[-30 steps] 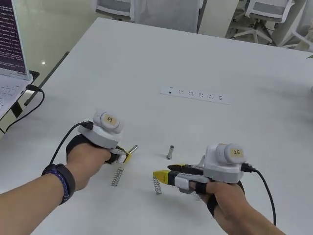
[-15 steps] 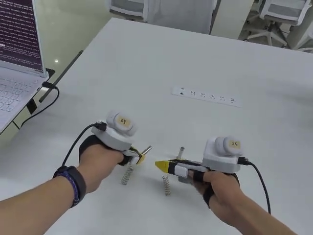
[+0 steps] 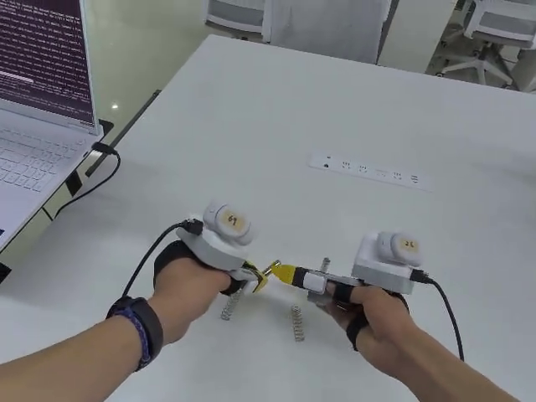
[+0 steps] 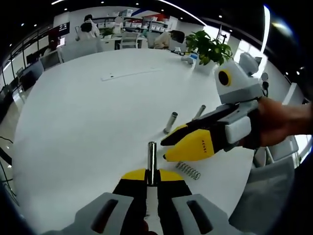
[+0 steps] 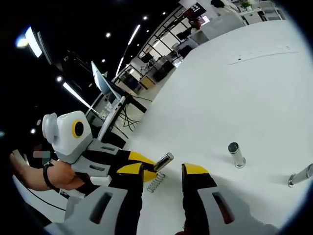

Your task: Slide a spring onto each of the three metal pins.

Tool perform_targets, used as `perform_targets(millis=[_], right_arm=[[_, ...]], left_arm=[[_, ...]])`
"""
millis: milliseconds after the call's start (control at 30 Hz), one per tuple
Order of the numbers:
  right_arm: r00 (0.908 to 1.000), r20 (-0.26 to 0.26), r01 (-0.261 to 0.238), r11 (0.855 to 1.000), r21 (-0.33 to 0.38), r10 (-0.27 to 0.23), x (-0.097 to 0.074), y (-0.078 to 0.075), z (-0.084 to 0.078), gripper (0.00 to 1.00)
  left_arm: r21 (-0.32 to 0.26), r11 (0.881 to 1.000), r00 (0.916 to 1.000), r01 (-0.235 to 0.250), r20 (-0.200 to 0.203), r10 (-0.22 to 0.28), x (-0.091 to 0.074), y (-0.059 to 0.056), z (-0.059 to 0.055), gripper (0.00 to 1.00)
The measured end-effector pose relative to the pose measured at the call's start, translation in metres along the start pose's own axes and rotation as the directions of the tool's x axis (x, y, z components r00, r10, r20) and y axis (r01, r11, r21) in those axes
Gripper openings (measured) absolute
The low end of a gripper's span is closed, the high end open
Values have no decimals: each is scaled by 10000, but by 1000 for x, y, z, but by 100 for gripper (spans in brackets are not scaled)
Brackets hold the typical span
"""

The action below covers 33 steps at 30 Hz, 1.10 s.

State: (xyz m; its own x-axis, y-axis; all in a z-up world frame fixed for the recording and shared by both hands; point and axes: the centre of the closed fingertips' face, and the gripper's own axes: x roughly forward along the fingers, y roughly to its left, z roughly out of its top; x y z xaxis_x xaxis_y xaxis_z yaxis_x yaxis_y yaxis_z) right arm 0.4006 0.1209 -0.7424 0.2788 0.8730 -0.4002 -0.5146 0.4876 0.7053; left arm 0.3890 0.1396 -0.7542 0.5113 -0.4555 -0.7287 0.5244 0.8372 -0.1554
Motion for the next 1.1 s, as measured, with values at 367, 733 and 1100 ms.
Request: perform_targets(millis=[367,733,1100], right_arm=[[9998,102,-180,9985,526,175,8,3,1,23],[9996,207,-206,9973,702,192,8,4,6,12],[9986,330,-431,9973,593,412,3,13,15,8]], left_arm=[[418,9991,9998,104,159,-111,-4,-8,6,0],[615,9980,9993,119,356,-141,-6,-8,10,0],[833,9964,9982,177,551,-224,-7,-8,15,0]])
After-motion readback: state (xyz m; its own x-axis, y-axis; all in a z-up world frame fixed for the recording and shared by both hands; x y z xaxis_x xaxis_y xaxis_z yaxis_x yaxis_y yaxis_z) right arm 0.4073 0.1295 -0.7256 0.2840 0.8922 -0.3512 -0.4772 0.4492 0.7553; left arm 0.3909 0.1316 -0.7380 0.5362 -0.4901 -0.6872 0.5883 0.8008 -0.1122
